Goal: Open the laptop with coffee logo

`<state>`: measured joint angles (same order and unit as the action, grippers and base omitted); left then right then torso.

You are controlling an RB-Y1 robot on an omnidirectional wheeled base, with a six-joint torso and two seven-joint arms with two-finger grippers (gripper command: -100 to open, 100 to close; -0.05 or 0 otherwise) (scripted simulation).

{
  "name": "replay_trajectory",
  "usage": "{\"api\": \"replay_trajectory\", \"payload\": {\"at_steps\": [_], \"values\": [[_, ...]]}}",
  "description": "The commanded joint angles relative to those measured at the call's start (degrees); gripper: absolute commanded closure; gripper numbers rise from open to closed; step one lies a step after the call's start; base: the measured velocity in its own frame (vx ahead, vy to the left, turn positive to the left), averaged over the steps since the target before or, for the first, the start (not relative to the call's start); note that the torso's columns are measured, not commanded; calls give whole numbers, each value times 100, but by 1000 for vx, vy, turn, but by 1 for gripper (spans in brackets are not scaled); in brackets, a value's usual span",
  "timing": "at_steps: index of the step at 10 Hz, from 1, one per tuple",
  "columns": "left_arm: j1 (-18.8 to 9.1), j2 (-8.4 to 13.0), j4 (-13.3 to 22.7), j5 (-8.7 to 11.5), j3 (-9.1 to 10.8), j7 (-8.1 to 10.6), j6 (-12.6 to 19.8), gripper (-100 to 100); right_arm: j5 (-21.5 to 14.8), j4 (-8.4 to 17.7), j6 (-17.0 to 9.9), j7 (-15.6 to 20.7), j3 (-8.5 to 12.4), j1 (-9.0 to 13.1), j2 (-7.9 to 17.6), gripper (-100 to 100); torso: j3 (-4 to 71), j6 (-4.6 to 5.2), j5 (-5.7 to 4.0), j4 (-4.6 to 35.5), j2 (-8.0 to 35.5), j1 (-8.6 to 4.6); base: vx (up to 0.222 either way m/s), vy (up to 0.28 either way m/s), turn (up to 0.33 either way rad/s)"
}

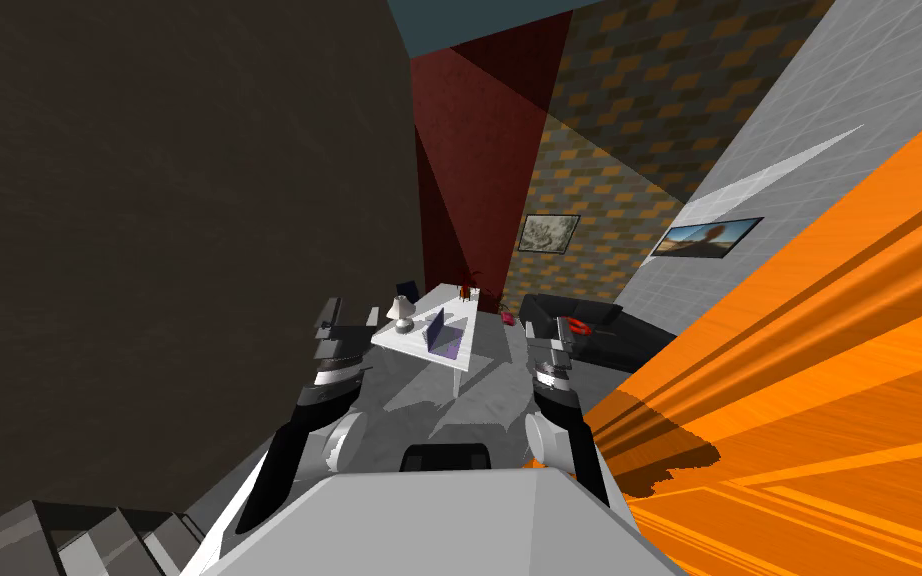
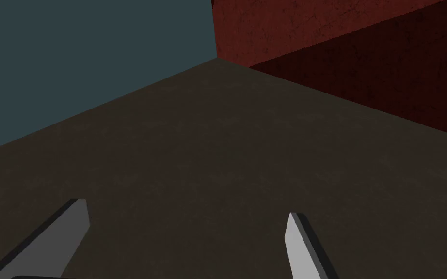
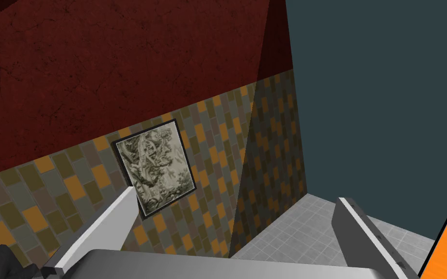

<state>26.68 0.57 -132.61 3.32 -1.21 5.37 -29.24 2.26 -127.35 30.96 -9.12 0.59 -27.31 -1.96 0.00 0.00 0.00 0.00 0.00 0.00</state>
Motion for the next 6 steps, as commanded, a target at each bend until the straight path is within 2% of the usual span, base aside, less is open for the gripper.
{"api": "replay_trajectory", "payload": {"at_steps": [1, 6], "values": [[0, 0, 0, 0, 0, 0, 0, 0, 0, 0, 0, 0, 0, 0, 0, 0, 467, 0, 0, 235, 232, 0, 0, 0, 0], [0, 0, -1, 0, 0, 0, 0, 0, 0, -1, 0, 0, 0, 0, 0, 0, 4536, 0, 0, 2268, 2269, 0, 0, 0, 0]]}}
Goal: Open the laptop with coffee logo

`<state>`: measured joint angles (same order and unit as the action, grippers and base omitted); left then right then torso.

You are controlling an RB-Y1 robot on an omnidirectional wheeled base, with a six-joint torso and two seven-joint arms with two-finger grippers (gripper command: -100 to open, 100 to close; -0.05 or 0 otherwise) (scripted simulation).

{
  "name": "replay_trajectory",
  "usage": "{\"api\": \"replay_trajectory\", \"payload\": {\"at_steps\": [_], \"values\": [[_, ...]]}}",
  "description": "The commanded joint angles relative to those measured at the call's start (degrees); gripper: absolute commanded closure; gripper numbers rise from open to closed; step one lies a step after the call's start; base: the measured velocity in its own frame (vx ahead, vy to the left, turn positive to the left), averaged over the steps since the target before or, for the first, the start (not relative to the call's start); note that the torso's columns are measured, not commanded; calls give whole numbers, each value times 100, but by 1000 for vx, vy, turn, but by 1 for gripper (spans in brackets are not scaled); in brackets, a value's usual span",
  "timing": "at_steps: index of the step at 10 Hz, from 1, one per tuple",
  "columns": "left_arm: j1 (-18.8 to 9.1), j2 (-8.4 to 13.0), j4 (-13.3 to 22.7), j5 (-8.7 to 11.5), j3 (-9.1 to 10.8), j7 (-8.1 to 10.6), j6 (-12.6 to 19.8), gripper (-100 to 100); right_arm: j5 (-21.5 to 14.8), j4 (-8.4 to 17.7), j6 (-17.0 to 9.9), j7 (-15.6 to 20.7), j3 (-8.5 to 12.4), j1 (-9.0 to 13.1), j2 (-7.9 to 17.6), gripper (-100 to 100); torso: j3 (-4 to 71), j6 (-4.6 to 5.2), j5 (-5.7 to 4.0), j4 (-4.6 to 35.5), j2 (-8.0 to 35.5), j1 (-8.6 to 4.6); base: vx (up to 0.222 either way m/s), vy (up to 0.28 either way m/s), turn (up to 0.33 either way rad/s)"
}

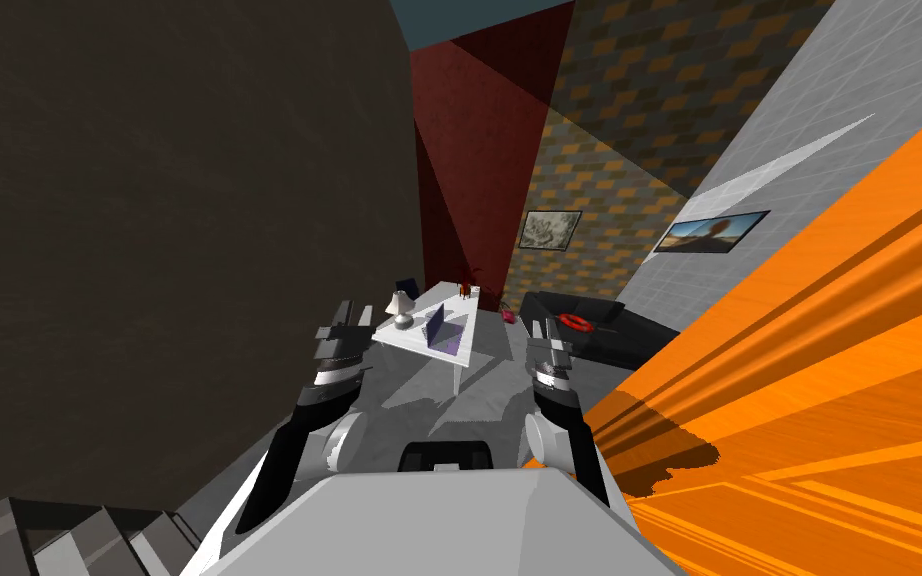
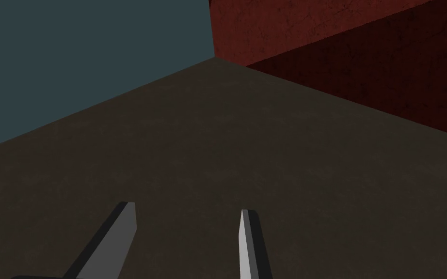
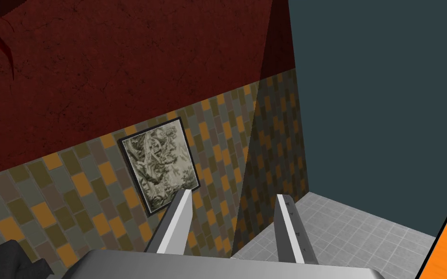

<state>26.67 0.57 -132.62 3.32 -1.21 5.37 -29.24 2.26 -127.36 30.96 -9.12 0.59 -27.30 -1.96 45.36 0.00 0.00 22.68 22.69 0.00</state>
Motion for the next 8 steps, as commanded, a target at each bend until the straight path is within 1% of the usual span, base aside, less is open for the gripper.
{"api": "replay_trajectory", "payload": {"at_steps": [1, 3, 4, 5, 6, 7, 8], "values": [[0, 0, 0, 0, 0, 0, 0, 0, 0, 0, 0, 0, 0, 0, 0, 0, 845, 0, 0, 423, 424, 0, 0, 0, 0], [0, 0, 0, 0, 0, 0, 0, 0, 0, 0, 0, 0, 0, 0, 0, 0, 2537, 0, 0, 1269, 1270, 0, 0, 0, 0], [-21, 160, 55, -19, -15, -12, 18, -100, 0, 0, 0, 0, 0, 0, 0, 0, 3383, 0, 0, 1692, 1693, 0, 13, 5, -25], [-41, 266, 109, -38, -29, -24, 36, -100, 0, 2, 0, 0, 0, 0, 0, 0, 3778, 1, 1, 1880, 1884, 3, 22, 13, -36], [-67, 365, 178, -62, -47, -39, 59, -100, 0, 2, -1, 0, 0, -1, 0, 0, 3892, 0, 2, 1936, 1934, 5, 26, 23, -33], [-133, 519, 350, -122, -93, -77, 116, -100, 0, 3, -1, 0, 0, -1, 0, 0, 3918, 0, 2, 1952, 1948, 6, 52, 39, -84], [-170, 573, 450, -157, -119, -99, 149, -100, 0, 3, -1, 0, 0, -1, 0, 0, 3926, 1, 2, 1955, 1946, 7, 74, 56, -82]]}}
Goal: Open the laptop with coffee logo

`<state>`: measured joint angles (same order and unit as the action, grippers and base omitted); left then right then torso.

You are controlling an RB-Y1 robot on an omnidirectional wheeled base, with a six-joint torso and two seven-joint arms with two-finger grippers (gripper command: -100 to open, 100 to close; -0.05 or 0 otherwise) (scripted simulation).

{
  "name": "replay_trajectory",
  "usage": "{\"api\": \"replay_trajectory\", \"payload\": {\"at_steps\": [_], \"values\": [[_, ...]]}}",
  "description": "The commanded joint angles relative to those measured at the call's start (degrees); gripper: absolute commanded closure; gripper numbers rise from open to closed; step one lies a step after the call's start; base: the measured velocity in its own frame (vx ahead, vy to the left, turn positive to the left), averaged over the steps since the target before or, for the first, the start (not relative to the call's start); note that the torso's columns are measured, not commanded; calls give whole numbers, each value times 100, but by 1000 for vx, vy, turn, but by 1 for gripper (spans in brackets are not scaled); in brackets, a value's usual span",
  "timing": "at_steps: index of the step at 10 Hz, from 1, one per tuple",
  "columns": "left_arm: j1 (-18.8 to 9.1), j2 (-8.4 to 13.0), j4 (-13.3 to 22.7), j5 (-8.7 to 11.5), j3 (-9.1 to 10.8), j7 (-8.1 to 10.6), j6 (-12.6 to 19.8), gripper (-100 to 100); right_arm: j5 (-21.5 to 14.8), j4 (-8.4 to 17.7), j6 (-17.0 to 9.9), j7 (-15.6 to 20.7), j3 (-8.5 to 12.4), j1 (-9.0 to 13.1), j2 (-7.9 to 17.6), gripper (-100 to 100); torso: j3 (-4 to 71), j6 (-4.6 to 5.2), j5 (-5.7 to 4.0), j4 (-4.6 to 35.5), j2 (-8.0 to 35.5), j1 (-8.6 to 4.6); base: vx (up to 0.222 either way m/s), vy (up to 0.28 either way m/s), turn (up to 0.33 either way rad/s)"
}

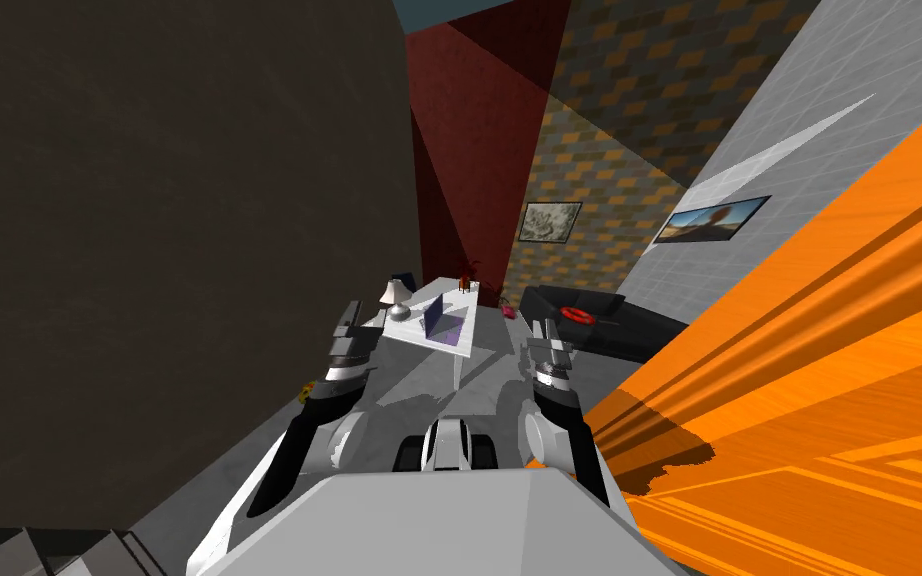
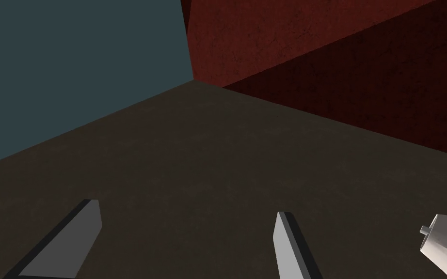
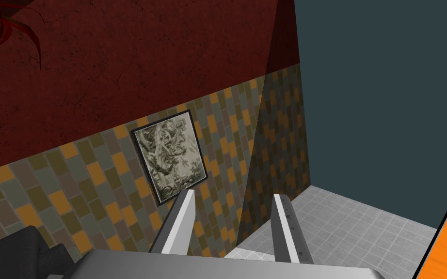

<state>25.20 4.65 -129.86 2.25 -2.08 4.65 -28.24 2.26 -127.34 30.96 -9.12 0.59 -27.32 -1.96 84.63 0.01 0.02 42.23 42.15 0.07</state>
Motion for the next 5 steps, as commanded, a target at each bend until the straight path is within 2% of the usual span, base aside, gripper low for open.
{"api": "replay_trajectory", "payload": {"at_steps": [1, 5], "values": [[-64, 206, 281, -87, -60, -51, 84, -100, 0, 0, 0, 0, 0, 0, 0, 0, 1, -2, 0, 1, 1, 1, 65, 56, -67], [-235, 302, 734, -244, -180, -151, 234, -100, 0, 0, 0, 0, 0, 0, 0, 0, -8, -1, -3, 6, 17, -10, 51, 39, -65]]}}
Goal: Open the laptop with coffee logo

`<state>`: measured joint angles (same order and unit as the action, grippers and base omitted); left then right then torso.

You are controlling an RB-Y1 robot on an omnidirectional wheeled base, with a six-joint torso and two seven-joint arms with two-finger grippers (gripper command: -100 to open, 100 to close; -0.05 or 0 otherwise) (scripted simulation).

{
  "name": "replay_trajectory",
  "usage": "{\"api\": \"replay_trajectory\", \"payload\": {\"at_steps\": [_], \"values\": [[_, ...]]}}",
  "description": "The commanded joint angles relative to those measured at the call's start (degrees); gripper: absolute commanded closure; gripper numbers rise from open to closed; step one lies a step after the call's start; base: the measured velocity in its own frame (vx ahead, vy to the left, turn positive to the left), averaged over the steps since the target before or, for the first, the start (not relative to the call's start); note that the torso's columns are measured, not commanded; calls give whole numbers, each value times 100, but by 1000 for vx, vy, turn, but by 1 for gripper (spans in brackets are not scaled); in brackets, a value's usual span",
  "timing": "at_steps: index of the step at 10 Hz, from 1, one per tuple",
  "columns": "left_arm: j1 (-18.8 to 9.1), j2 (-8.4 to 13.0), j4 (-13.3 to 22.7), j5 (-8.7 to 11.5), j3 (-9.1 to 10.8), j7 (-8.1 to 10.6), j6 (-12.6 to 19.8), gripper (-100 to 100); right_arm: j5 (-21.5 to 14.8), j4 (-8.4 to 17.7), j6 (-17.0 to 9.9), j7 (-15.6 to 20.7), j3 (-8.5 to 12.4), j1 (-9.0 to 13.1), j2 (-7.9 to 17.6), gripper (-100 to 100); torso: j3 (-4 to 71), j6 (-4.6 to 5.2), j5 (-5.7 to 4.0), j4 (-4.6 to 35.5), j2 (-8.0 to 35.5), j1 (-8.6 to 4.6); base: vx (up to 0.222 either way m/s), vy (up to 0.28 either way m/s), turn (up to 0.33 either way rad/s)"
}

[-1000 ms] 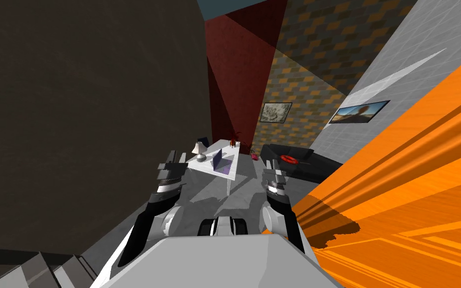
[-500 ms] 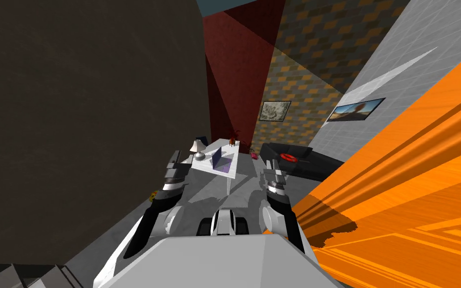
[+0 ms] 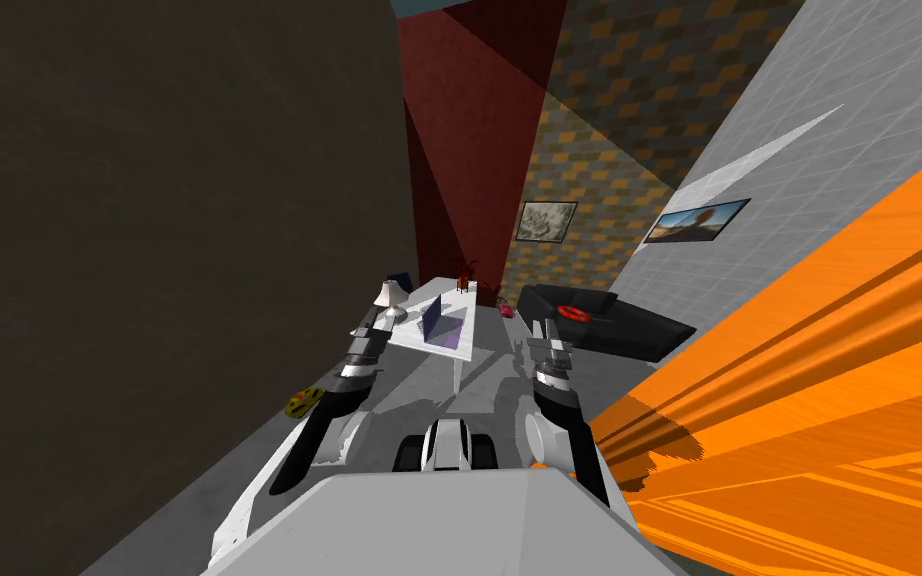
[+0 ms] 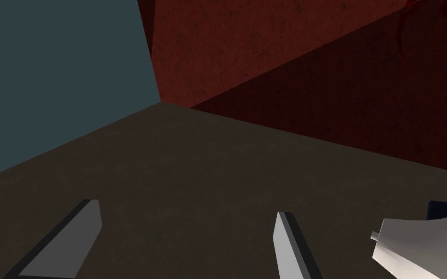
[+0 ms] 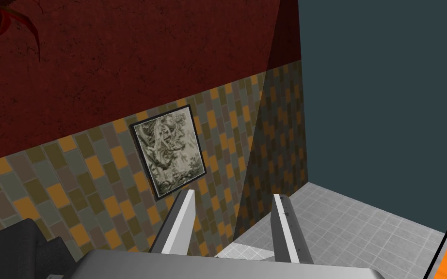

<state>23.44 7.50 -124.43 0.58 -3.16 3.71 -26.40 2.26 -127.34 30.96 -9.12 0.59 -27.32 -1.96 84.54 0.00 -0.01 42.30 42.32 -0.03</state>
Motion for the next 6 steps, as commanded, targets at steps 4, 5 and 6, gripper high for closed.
{"api": "replay_trajectory", "payload": {"at_steps": [4, 5, 6], "values": [[-263, 84, 733, -266, -216, -176, 230, -100, 0, 0, 0, 0, 0, 0, 0, 0, 6, 1, 3, -3, -10, 7, 63, 54, -85], [-336, 110, 927, -333, -267, -218, 294, -100, 0, 0, 0, 0, 0, -1, 0, 0, 8, -2, 1, -4, -12, 4, 77, 64, -73], [-371, 128, 1019, -365, -291, -238, 325, -100, 0, 0, 0, 0, 0, -1, 0, 0, 5, -1, 1, -2, -6, 5, 62, 57, -91]]}}
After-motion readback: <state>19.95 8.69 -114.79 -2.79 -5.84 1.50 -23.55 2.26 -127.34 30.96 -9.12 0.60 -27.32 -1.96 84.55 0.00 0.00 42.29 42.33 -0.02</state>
